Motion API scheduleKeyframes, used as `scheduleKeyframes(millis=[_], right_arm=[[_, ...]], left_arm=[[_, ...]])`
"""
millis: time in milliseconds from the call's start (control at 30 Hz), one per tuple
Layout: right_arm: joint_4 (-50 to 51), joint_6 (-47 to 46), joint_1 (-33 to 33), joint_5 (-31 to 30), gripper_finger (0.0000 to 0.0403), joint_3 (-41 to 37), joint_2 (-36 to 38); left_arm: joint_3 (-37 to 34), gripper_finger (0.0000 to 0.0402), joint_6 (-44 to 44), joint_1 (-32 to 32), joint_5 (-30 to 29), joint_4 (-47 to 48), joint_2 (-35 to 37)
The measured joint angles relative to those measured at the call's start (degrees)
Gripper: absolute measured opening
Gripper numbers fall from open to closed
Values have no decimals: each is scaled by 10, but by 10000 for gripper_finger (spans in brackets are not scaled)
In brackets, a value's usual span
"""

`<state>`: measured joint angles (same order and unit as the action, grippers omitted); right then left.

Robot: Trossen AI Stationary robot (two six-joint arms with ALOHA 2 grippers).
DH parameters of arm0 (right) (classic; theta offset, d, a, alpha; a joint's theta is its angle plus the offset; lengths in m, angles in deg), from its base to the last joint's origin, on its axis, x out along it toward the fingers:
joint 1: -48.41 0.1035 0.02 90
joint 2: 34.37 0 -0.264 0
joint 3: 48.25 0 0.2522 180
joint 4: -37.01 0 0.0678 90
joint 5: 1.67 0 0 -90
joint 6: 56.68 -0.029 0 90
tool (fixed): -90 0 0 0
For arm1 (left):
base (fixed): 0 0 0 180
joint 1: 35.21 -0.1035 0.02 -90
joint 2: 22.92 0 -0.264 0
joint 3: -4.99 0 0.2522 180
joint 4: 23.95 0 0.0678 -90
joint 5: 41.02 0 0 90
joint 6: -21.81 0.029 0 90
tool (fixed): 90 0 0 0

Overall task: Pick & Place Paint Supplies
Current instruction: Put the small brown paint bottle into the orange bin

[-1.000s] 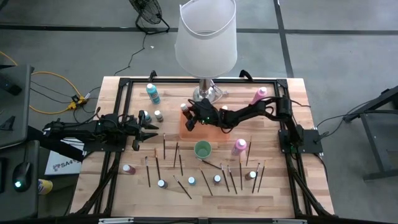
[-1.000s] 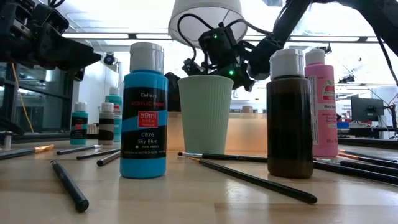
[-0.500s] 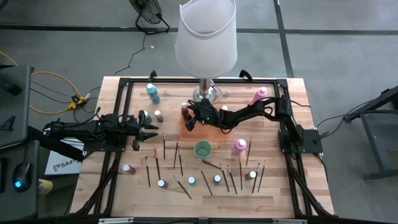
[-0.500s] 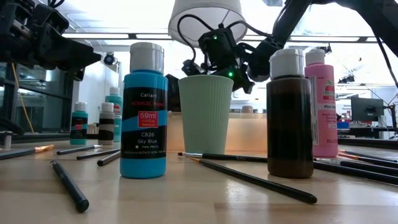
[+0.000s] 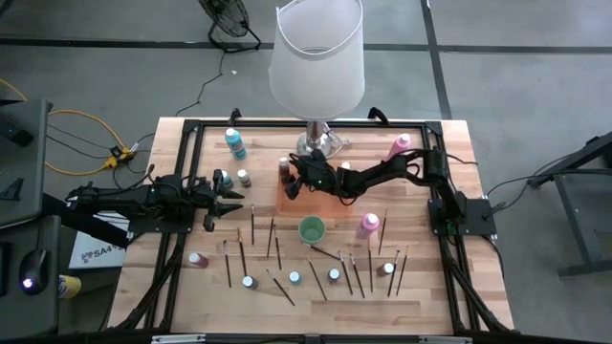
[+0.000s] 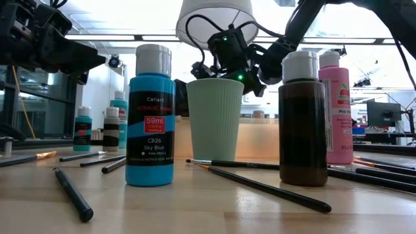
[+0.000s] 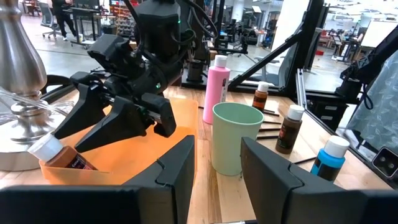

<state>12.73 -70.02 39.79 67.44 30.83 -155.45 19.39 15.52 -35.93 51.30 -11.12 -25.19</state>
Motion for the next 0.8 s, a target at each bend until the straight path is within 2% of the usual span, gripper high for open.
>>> scheduleKeyframes(millis=[300,433,600,800], right_arm=[[15,1,8,17,218,0,14],[45,1,18,41,199,0,27],[119,-3,27,71,149,0,45],[180,-8,30,143,48,0,45]], left_arm=[[0,126,0,0,0,0,0],[0,126,0,0,0,0,0],[0,126,0,0,0,0,0],[0,126,0,0,0,0,0]])
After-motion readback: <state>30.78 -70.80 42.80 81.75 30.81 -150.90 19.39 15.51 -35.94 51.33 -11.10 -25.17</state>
